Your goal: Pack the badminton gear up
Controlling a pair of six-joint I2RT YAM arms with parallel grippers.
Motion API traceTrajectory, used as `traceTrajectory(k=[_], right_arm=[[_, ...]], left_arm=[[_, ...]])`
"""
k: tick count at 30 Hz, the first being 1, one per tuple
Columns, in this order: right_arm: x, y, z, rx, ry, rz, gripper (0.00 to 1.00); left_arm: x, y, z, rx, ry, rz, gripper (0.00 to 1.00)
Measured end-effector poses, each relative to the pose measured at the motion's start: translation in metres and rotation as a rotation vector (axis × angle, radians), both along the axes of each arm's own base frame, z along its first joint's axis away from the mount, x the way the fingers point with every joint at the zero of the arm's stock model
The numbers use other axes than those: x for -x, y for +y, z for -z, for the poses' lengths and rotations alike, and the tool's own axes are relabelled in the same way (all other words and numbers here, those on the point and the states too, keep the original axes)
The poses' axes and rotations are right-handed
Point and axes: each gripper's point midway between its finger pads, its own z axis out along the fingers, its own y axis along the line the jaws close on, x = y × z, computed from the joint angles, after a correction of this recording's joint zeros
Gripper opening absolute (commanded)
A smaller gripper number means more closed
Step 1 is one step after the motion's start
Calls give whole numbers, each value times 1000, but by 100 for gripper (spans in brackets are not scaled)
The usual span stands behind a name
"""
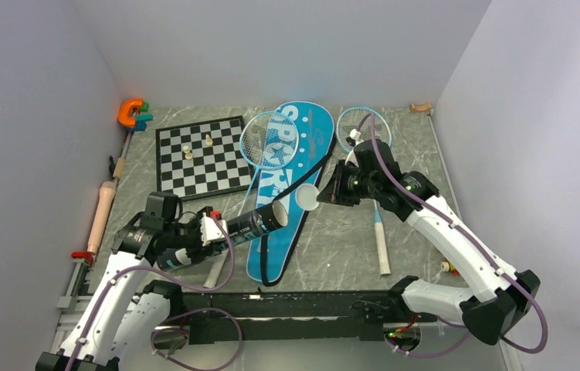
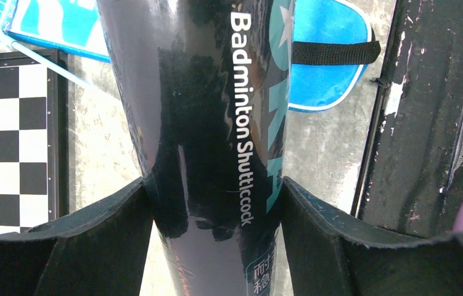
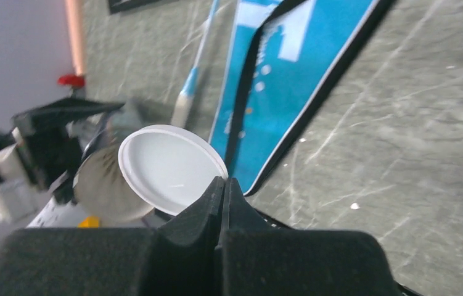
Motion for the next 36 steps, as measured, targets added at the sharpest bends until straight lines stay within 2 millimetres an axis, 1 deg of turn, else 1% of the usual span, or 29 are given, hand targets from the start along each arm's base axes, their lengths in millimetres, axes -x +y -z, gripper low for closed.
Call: traceTrajectory(k=[2, 7, 11, 16, 19, 24, 33, 36], right_arm=[[12, 7, -6, -51, 3, -60, 0], [43, 21, 0, -153, 61, -206, 0], [58, 37, 4, -208, 103, -311, 0], [69, 55, 1, -254, 115, -416, 0], [72, 59, 1, -261, 119, -446, 0], [72, 63, 5, -259, 131, -457, 0], [67, 71, -3, -291, 96, -463, 0], [66, 74, -2, -305, 91, -456, 0]], left_arm=[[1, 0, 1, -5, 4, 6, 6], [3, 2, 3, -20, -8, 29, 4], [6, 2, 4, -30, -12, 48, 1], [8, 3, 4, -36, -16, 64, 0], [8, 2, 3, -34, -18, 67, 0], [8, 1, -1, -25, -22, 72, 0], [7, 0, -4, -22, -27, 74, 1], [8, 0, -3, -23, -23, 74, 1]])
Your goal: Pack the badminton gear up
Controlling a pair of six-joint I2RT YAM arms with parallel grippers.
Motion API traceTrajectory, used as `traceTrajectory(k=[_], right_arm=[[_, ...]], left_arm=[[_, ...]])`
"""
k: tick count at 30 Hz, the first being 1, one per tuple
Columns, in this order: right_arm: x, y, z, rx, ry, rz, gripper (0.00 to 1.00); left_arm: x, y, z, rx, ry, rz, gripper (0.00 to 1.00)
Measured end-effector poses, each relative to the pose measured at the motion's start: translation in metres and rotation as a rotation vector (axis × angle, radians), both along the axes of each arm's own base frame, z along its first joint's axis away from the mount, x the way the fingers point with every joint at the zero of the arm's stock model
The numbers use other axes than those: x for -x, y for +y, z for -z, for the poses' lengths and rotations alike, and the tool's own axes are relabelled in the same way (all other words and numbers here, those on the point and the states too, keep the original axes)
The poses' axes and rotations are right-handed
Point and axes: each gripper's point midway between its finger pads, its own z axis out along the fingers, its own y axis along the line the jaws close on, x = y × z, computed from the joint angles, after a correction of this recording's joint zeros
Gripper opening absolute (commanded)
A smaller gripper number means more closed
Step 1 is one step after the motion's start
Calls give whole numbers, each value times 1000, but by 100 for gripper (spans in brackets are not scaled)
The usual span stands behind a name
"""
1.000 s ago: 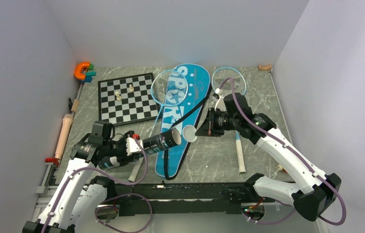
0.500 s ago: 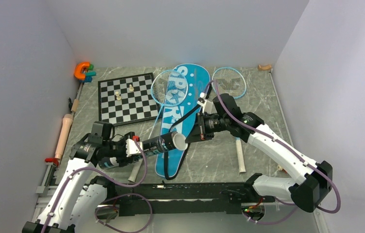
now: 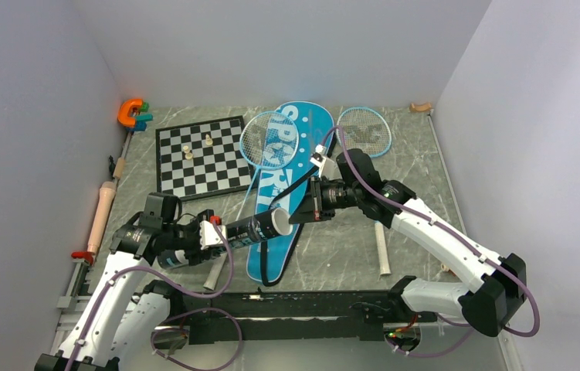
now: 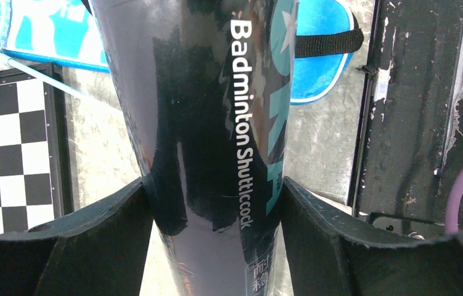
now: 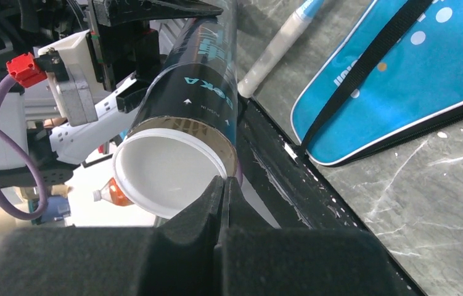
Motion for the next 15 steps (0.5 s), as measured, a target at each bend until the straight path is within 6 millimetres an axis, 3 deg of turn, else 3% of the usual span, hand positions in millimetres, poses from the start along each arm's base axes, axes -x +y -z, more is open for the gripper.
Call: traceTrajectory(k=[15], right_arm=[[-4, 4, -1, -18, 1, 24, 0]], left_arm=[[1, 0, -6, 9, -22, -9, 1]])
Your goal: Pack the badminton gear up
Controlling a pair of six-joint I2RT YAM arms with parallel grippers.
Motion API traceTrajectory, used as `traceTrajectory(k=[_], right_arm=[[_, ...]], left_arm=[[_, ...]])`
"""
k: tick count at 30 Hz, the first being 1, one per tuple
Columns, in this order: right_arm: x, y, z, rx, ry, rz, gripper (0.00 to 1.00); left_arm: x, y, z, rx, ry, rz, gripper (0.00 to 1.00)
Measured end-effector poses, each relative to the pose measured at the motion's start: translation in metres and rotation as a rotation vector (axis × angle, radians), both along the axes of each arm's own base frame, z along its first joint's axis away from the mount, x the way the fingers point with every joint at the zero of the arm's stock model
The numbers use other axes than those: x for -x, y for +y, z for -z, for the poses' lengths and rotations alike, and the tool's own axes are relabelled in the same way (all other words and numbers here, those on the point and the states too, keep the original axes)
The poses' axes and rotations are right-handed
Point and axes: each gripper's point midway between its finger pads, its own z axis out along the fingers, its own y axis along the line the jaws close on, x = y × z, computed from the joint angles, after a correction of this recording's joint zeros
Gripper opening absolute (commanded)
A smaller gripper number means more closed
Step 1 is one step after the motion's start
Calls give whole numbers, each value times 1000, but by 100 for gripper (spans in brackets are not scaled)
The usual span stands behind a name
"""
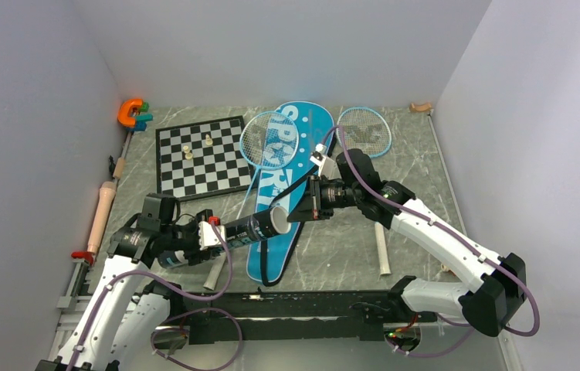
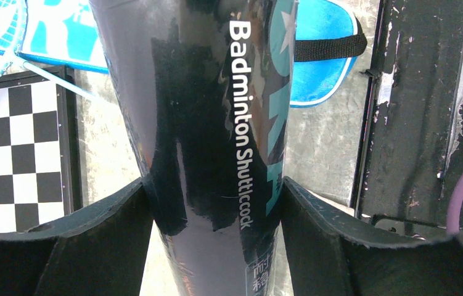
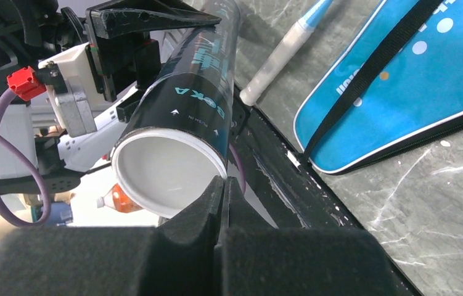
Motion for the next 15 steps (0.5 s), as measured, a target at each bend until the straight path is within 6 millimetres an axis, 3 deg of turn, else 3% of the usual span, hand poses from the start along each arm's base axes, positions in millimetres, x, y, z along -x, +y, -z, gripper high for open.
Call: traceTrajectory(k=[15], right_arm=[[4, 1, -12, -20, -32, 2, 0]], left_arm=[[0, -1, -3, 4, -5, 1, 1]])
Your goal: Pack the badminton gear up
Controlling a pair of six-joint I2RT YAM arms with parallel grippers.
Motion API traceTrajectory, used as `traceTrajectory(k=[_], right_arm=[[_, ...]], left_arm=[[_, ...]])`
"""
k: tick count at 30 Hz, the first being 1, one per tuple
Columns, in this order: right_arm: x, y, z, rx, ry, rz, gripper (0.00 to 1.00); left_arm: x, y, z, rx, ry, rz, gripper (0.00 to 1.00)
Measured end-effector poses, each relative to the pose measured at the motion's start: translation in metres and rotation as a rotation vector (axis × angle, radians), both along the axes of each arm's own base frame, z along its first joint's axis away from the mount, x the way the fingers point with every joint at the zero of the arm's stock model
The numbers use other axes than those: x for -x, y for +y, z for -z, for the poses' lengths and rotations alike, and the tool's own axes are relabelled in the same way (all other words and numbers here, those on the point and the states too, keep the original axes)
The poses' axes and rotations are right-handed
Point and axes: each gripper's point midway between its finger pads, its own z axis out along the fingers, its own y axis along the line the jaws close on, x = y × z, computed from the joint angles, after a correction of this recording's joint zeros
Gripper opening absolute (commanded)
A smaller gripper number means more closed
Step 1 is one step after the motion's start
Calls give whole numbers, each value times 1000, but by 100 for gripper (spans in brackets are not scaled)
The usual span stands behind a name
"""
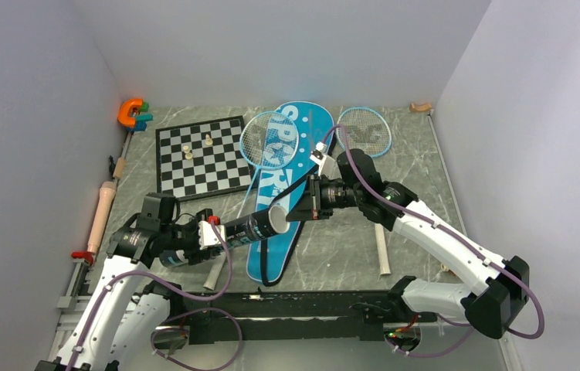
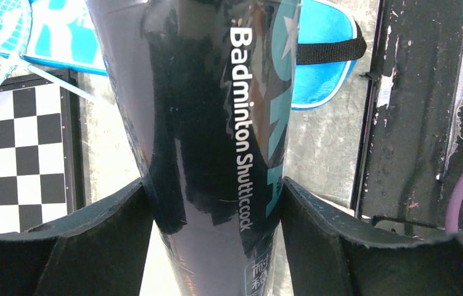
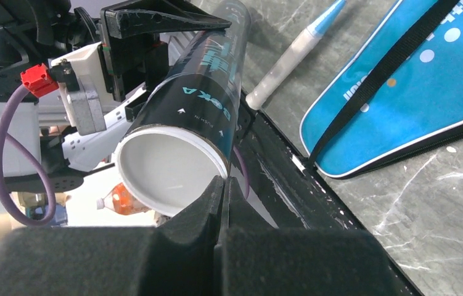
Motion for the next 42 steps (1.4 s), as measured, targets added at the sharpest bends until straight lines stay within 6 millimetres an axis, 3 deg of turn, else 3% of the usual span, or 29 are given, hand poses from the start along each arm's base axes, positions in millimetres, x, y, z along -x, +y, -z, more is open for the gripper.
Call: traceTrajectory(k=[35, 42], right_arm=[[4, 13, 0, 130, -58, 50, 0], [3, 11, 5, 173, -74, 81, 18]], left_arm=[[-3, 6, 2, -54, -27, -8, 5], [-3, 5, 4, -62, -21, -4, 4]])
